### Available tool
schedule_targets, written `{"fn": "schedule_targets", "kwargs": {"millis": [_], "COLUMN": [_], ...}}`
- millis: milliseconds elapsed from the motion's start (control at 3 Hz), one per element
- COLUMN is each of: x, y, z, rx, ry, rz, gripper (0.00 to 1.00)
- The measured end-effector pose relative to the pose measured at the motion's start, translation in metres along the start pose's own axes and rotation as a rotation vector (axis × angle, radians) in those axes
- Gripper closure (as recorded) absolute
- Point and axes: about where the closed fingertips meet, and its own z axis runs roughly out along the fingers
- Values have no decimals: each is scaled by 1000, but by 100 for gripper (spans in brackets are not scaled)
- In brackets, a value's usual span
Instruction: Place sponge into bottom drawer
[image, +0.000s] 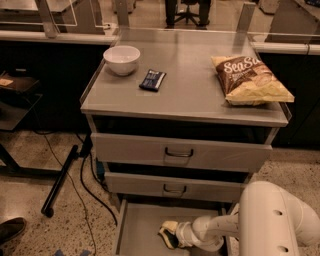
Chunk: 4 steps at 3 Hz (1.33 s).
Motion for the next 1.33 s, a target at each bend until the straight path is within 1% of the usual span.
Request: {"fn": "schedule_targets", "kwargs": {"millis": [333, 1000, 1333], "x": [0, 0, 0], "y": [0, 0, 0], "z": [0, 0, 0], "rx": [0, 0, 0], "ry": [0, 0, 0], "rz": [0, 0, 0], "gripper": [81, 34, 3]}}
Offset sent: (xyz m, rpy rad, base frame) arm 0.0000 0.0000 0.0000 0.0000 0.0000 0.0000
